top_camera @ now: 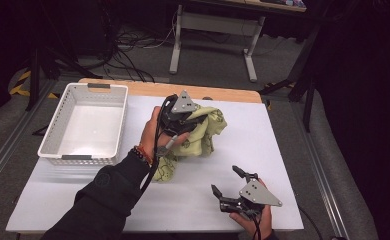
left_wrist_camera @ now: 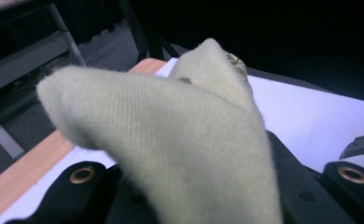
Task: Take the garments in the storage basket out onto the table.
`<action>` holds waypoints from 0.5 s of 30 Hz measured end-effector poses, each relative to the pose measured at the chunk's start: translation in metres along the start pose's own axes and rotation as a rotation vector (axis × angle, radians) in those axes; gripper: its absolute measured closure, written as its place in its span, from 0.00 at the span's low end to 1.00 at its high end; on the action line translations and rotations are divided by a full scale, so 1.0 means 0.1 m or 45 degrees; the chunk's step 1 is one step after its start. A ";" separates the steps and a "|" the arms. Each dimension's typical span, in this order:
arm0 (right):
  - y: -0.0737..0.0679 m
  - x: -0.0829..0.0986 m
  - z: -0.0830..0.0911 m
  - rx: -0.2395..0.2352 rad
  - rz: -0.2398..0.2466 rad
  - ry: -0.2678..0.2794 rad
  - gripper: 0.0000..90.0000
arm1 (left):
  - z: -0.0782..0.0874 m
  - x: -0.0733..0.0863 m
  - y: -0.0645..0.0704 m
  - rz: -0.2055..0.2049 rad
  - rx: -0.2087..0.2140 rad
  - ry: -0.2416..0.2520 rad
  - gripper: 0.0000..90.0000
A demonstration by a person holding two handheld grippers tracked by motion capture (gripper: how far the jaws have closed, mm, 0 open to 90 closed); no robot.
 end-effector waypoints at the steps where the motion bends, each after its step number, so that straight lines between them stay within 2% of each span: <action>1: 0.00 0.00 0.00 0.000 0.001 -0.001 0.15 | 0.00 0.03 -0.01 0.007 0.000 -0.002 0.88; 7: -0.01 0.00 -0.01 -0.004 0.004 -0.007 0.15 | -0.03 0.17 -0.04 0.055 0.007 -0.013 0.85; 11: -0.02 0.01 -0.02 -0.007 0.010 -0.012 0.16 | -0.04 0.19 -0.06 0.088 0.023 -0.005 0.77; 15: -0.01 0.01 -0.02 -0.010 0.021 -0.017 0.16 | -0.03 0.18 -0.04 0.080 0.031 0.004 0.66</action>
Point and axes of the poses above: each handheld gripper's, and its own axes: z roughly backward along the jaws, x roughly out of its underside, y roughly to its right, the point moved 1 cm from there along -z, roughly forward along the jaws, and after that the axes turned 5 degrees about x, right-handed, at the moved point
